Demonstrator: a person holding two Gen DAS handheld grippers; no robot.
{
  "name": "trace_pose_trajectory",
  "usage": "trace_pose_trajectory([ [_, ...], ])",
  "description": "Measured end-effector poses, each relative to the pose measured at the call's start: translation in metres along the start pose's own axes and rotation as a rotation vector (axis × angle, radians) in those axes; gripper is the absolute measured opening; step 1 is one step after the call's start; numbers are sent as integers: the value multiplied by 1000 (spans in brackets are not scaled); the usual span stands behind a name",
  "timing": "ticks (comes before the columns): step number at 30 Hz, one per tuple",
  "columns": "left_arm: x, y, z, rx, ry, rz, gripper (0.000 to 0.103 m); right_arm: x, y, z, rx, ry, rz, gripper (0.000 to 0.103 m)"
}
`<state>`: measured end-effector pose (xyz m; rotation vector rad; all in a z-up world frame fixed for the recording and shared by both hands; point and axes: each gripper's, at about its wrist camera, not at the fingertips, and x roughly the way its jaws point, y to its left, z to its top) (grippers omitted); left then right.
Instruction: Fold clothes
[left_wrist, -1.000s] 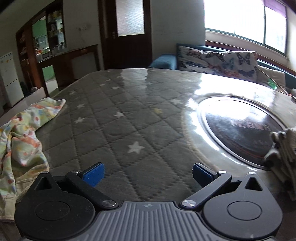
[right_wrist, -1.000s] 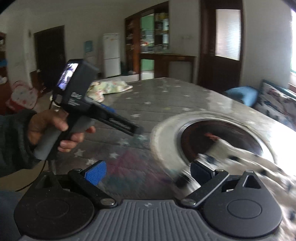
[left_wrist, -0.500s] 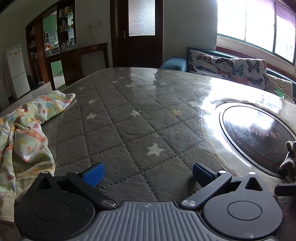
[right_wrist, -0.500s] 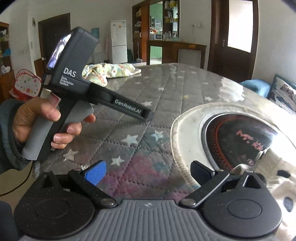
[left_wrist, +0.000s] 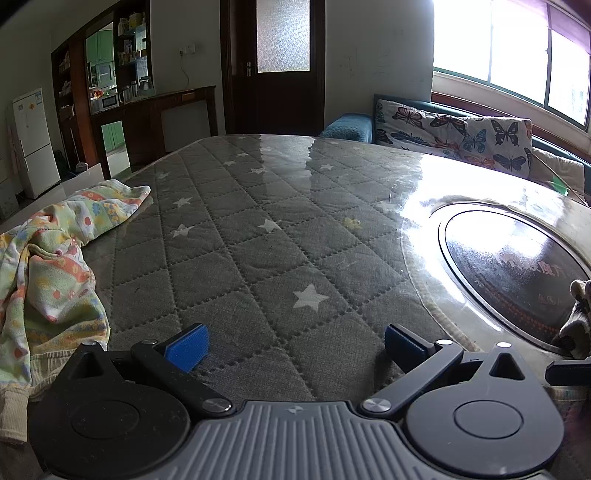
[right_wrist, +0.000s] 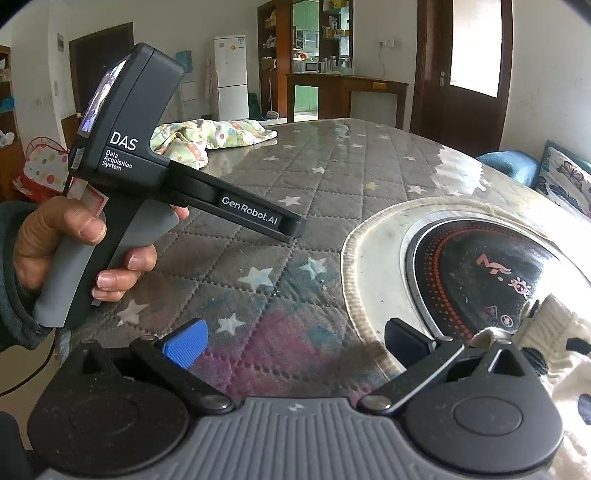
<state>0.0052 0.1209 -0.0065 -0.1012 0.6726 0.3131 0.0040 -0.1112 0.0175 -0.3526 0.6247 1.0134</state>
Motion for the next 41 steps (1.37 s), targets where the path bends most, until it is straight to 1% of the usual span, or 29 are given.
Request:
trace_pose_trajectory([
  [41, -4, -6, -1, -1, 1, 4, 103, 1, -4, -2, 4, -5, 9, 103],
])
